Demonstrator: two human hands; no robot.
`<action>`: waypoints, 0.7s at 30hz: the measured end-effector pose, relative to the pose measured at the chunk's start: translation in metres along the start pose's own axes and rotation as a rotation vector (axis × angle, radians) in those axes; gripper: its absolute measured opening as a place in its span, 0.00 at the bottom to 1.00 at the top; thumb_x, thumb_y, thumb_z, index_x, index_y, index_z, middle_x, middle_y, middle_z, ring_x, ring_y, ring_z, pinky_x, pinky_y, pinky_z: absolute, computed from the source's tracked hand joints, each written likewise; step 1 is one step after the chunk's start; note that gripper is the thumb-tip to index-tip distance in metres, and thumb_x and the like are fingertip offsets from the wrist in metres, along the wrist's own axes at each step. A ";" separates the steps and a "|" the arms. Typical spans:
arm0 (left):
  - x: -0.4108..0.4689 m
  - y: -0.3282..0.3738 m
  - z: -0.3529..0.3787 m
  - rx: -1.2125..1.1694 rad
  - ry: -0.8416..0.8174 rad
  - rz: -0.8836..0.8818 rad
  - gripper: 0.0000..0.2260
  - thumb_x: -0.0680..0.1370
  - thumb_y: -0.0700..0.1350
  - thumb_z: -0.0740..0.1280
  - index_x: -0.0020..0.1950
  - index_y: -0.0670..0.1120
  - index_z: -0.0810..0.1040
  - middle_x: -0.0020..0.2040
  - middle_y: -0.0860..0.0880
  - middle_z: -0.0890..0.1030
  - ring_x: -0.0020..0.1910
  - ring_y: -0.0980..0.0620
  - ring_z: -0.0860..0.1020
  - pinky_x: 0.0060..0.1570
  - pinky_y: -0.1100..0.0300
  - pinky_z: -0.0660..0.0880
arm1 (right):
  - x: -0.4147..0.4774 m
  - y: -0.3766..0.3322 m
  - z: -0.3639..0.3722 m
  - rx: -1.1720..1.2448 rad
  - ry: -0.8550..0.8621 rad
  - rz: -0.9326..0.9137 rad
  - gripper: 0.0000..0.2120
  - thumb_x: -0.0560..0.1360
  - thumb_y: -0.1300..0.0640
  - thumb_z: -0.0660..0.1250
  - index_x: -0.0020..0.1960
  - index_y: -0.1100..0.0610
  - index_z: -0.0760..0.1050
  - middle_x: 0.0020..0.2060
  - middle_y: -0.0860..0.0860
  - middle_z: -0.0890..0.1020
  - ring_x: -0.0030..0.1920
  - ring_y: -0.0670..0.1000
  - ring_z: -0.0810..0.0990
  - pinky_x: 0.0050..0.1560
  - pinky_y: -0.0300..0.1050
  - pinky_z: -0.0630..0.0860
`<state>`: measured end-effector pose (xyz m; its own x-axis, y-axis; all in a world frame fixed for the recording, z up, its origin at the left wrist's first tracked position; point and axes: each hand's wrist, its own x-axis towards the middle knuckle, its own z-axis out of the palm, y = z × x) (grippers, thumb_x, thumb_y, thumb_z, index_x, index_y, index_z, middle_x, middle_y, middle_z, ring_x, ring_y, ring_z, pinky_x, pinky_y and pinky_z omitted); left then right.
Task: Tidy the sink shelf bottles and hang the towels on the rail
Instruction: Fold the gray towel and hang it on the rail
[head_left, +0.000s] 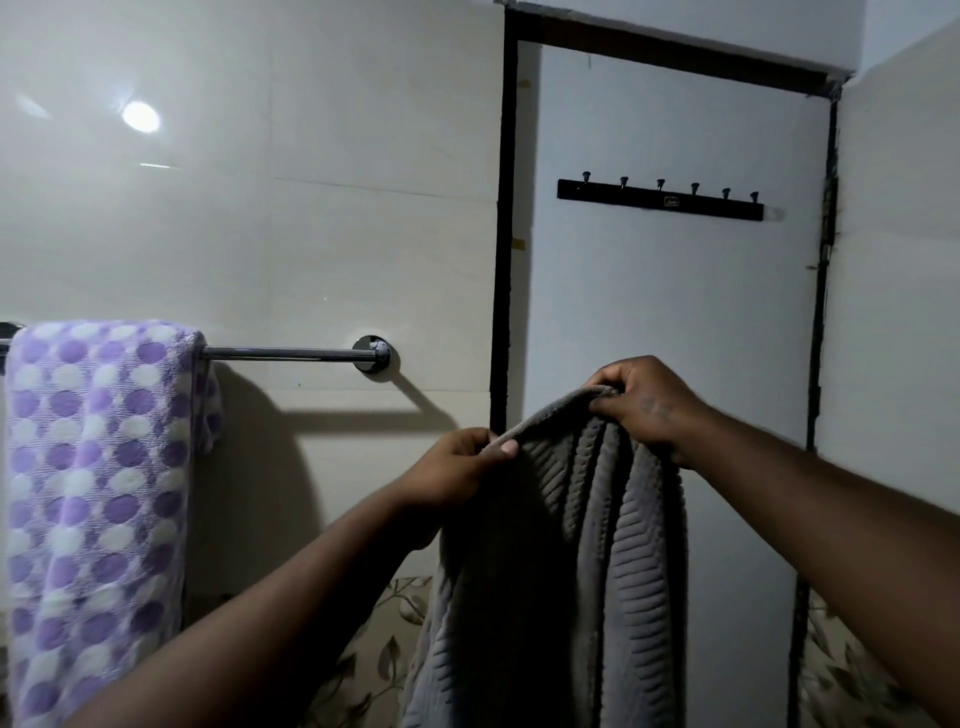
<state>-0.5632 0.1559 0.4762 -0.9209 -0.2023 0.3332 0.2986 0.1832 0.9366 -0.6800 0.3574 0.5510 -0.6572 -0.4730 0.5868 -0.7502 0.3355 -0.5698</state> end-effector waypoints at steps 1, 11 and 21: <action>-0.001 -0.002 -0.006 -0.024 0.008 -0.002 0.14 0.83 0.46 0.66 0.55 0.34 0.77 0.46 0.38 0.80 0.43 0.44 0.78 0.48 0.52 0.76 | 0.001 0.002 -0.004 -0.034 0.013 0.024 0.07 0.73 0.64 0.73 0.44 0.53 0.85 0.41 0.51 0.87 0.47 0.55 0.86 0.51 0.47 0.81; 0.006 0.030 -0.001 0.032 0.086 0.188 0.05 0.79 0.41 0.71 0.47 0.41 0.77 0.39 0.40 0.79 0.35 0.50 0.77 0.33 0.61 0.73 | -0.002 -0.023 0.040 0.301 -0.383 -0.171 0.11 0.73 0.65 0.76 0.52 0.52 0.85 0.43 0.46 0.88 0.48 0.42 0.86 0.48 0.32 0.78; -0.014 0.006 -0.028 0.151 0.077 0.030 0.16 0.82 0.47 0.68 0.56 0.32 0.77 0.44 0.37 0.80 0.43 0.44 0.76 0.45 0.49 0.73 | 0.010 -0.004 0.018 0.090 -0.025 -0.077 0.05 0.71 0.57 0.79 0.46 0.52 0.86 0.44 0.47 0.88 0.48 0.45 0.85 0.55 0.43 0.78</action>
<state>-0.5416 0.1333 0.4804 -0.8883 -0.2671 0.3737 0.2792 0.3320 0.9010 -0.6819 0.3371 0.5489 -0.5947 -0.5151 0.6173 -0.7884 0.2234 -0.5732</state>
